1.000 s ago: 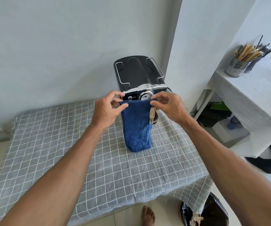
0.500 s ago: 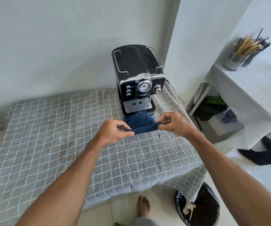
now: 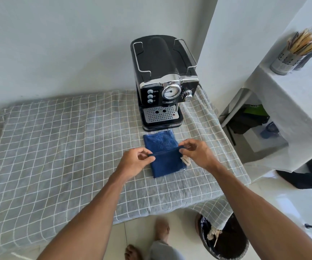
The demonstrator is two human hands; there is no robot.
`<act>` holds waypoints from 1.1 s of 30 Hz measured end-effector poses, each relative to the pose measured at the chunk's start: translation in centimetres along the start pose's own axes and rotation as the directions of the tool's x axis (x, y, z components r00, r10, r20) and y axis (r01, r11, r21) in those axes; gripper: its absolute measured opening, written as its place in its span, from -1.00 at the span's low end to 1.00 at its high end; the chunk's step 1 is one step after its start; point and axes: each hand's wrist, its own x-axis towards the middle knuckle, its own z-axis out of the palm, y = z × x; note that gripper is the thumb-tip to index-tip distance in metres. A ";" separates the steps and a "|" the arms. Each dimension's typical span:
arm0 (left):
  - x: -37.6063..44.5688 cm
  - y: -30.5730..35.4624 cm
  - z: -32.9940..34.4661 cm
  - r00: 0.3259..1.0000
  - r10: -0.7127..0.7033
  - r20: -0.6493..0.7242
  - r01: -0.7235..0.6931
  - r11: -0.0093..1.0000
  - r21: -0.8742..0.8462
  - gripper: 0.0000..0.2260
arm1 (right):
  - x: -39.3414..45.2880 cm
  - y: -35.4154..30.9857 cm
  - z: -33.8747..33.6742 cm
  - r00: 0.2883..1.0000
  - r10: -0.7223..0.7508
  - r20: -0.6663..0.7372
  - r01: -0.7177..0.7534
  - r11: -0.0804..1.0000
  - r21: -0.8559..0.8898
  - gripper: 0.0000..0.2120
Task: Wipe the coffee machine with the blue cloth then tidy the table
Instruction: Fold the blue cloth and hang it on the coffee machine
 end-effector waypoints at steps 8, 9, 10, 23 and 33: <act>4.7 0.8 -0.1 0.960 -0.064 -0.272 0.033 0.992 -0.119 -0.89 | 6.7 -1.6 1.5 0.989 0.003 -0.146 -0.004 1.000 -0.010 -0.83; 5.2 1.0 -0.1 0.953 -0.072 -0.296 0.032 0.990 -0.139 -0.87 | 7.3 -1.6 1.7 0.990 0.020 -0.142 -0.019 1.000 0.007 -0.81; 5.7 1.1 0.0 0.947 -0.079 -0.313 0.029 0.986 -0.163 -0.84 | 7.9 -1.4 1.9 0.989 0.038 -0.145 -0.037 0.999 0.008 -0.80; 2.7 -2.1 4.1 0.958 -0.287 -0.011 0.281 0.931 0.234 -0.27 | 6.9 1.7 3.7 0.912 0.406 -0.064 -0.390 0.806 -0.444 -0.45; 0.7 -2.1 4.4 0.955 -0.294 0.047 0.295 0.955 -0.026 -0.18 | 3.3 1.3 3.6 0.838 0.540 0.079 -0.545 0.835 0.074 -0.61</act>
